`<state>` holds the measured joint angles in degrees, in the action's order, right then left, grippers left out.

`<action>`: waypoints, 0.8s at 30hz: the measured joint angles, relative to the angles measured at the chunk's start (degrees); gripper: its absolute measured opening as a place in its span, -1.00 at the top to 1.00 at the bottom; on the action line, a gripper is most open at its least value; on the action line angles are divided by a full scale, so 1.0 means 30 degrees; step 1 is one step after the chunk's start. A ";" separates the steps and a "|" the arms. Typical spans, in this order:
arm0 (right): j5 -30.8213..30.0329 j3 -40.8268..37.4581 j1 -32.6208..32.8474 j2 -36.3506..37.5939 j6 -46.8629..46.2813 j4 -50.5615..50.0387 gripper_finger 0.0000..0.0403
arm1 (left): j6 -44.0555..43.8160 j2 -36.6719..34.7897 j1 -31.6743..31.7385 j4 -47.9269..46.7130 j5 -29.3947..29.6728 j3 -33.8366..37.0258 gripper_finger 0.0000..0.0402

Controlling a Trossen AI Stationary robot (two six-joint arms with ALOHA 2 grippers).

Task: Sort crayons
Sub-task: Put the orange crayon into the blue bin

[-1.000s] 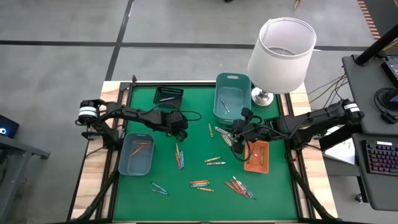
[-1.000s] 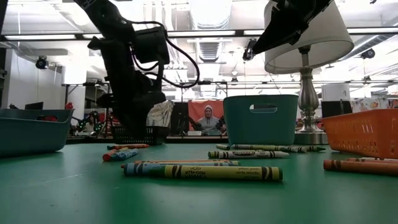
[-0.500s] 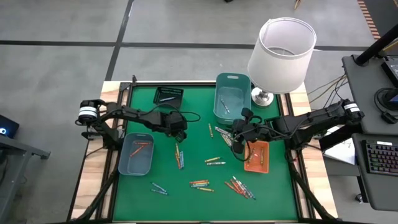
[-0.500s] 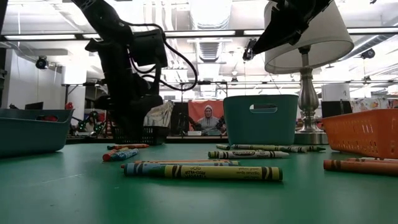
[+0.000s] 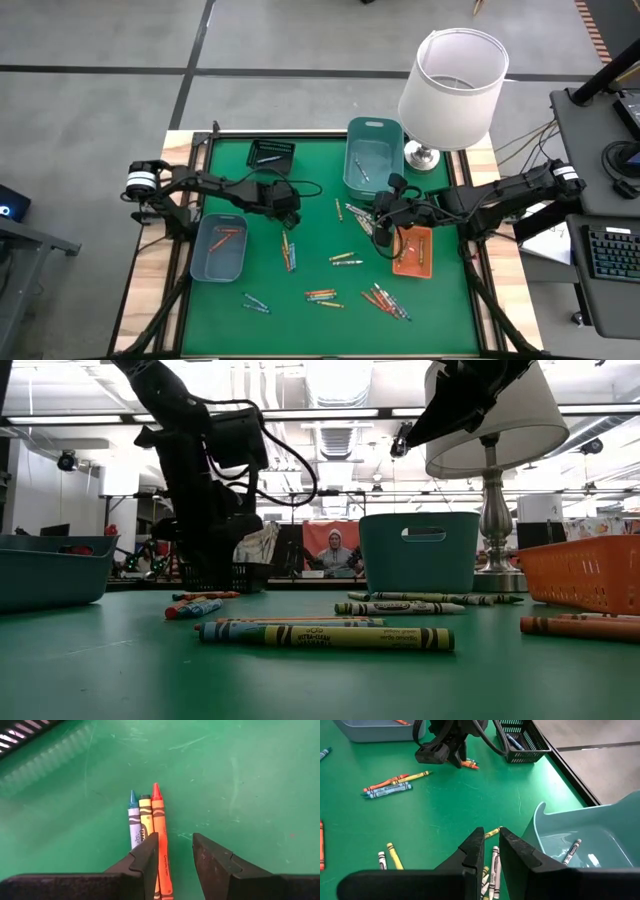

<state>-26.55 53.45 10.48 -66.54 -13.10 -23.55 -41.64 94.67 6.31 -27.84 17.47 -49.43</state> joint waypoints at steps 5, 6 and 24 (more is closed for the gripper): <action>0.0000 0.0000 -0.0005 0.0000 0.0007 0.0007 0.76 | -0.0368 0.0000 -0.0051 0.0133 -0.0013 0.0246 0.49; -0.0004 0.0000 -0.0003 0.0000 0.0007 0.0007 0.76 | -0.0375 -0.0001 -0.0051 0.0133 -0.0013 0.0246 0.49; -0.0007 0.0000 -0.0006 0.0000 0.0007 0.0021 0.76 | -0.0347 -0.0046 -0.0089 0.1266 -0.0469 0.1014 0.62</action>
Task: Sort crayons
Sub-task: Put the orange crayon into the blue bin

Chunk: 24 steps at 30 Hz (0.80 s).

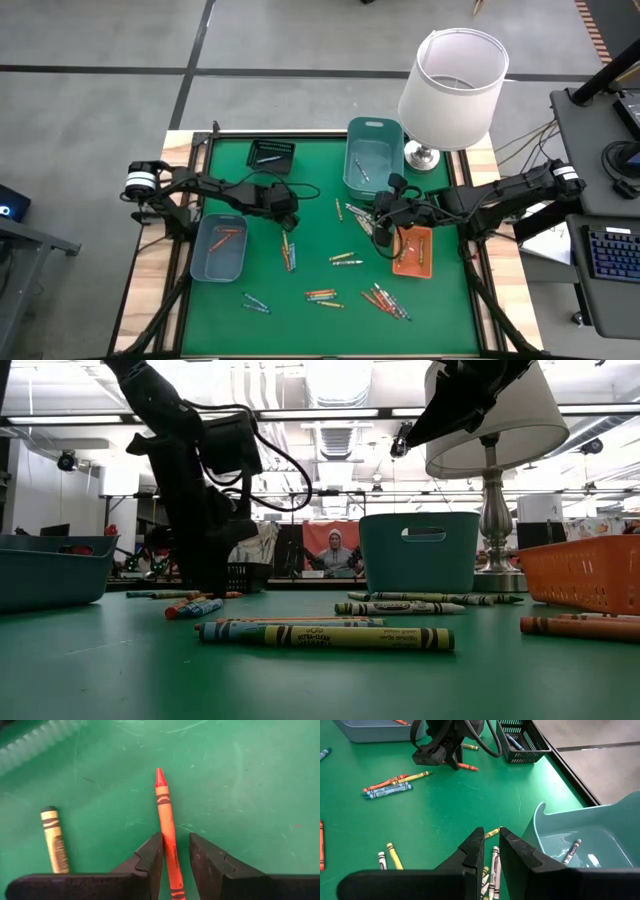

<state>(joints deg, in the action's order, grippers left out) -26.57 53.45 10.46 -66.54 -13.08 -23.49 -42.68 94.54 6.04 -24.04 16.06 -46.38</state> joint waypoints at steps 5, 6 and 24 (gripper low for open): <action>0.0000 0.0000 0.0004 0.0000 0.0000 -0.0002 0.76 | -0.0013 -0.0080 -0.0013 0.1284 0.0155 0.0829 0.62; 0.0000 0.0000 0.0002 0.0000 0.0000 0.0001 0.76 | -0.0029 -0.0082 -0.0013 0.1397 0.0158 0.0929 0.63; 0.0000 0.0000 0.0001 0.0000 0.0000 -0.0068 0.76 | 0.2863 -0.1983 -0.1671 0.2837 0.1295 0.0406 0.99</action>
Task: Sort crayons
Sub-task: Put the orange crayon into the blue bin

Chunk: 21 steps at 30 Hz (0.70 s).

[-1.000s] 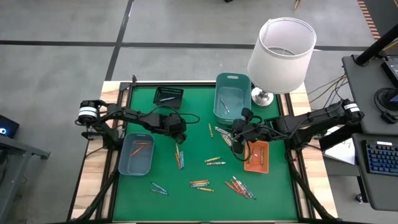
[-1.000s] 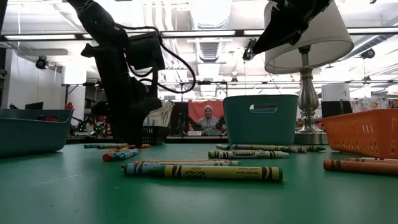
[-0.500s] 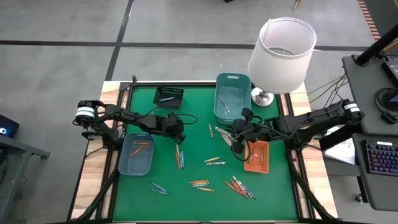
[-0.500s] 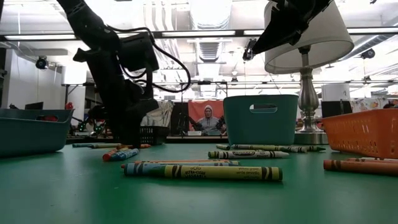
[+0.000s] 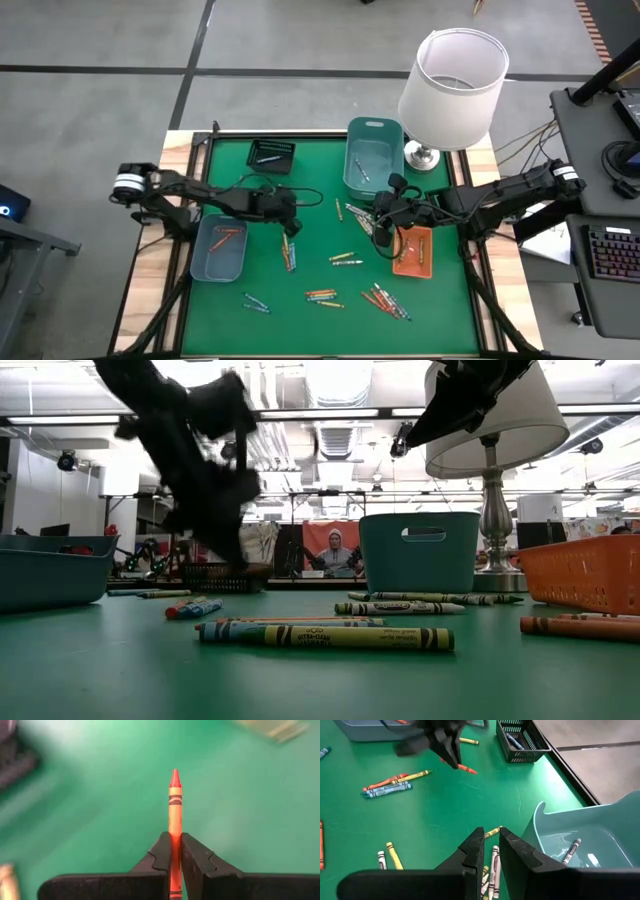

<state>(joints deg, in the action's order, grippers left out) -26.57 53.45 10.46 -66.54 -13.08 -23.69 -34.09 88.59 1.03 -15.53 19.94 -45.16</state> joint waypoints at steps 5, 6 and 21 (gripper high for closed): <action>0.0000 -0.0030 0.0005 0.0000 0.0000 -0.0011 0.76 | 0.2890 -0.2609 -0.0813 0.1971 0.0052 0.0028 1.00; 0.0000 -0.0044 0.0005 0.0000 0.0000 0.0003 0.76 | 0.3606 -0.3196 -0.0970 0.2459 0.0021 0.0030 1.00; 0.0000 -0.0211 0.0005 0.0000 -0.0153 -0.0004 0.76 | -0.3752 -0.9206 -0.4678 -1.3204 -0.3417 -0.3071 1.00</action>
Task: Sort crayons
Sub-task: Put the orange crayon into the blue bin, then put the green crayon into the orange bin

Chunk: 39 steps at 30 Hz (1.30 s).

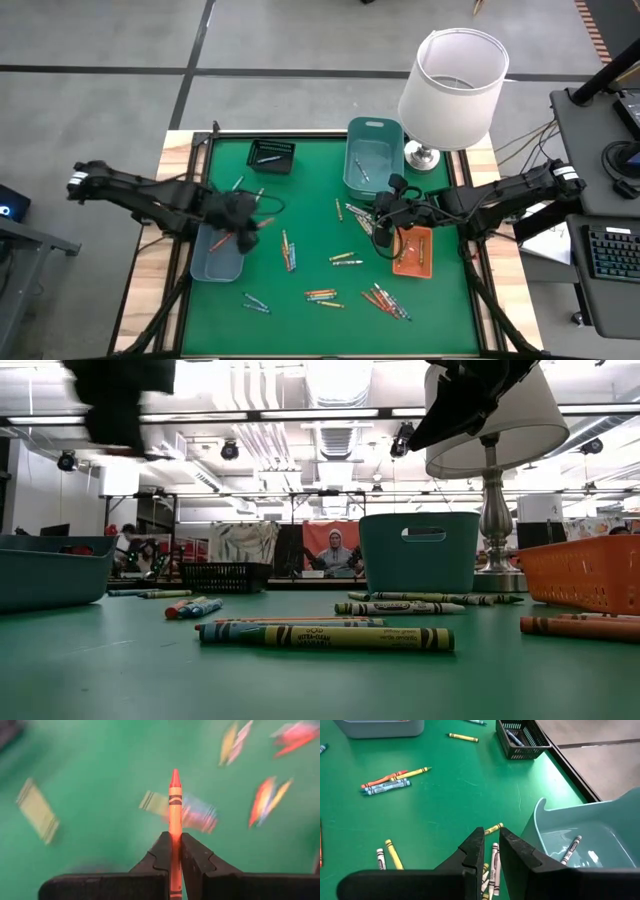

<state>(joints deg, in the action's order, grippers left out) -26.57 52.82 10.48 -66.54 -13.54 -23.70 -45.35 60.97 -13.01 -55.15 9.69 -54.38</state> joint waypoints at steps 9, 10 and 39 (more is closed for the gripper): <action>-0.0002 0.0000 0.0000 0.0000 0.0007 0.0197 0.76 | -0.7854 0.1004 -0.2225 -0.8358 -0.2575 -0.0468 1.00; 0.0000 0.0000 -0.0004 0.0000 0.0007 0.0197 0.76 | -0.7979 0.1170 -0.2242 -0.8336 -0.3017 -0.0252 1.00; -0.0001 0.0000 -0.0007 0.0000 0.0394 0.0146 0.76 | -0.4417 0.2990 -0.1044 -0.8433 0.2700 -0.4204 0.52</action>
<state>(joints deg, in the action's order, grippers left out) -26.57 52.82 10.46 -66.54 -12.36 -23.27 -58.60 69.94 -16.14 -80.44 17.79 -66.99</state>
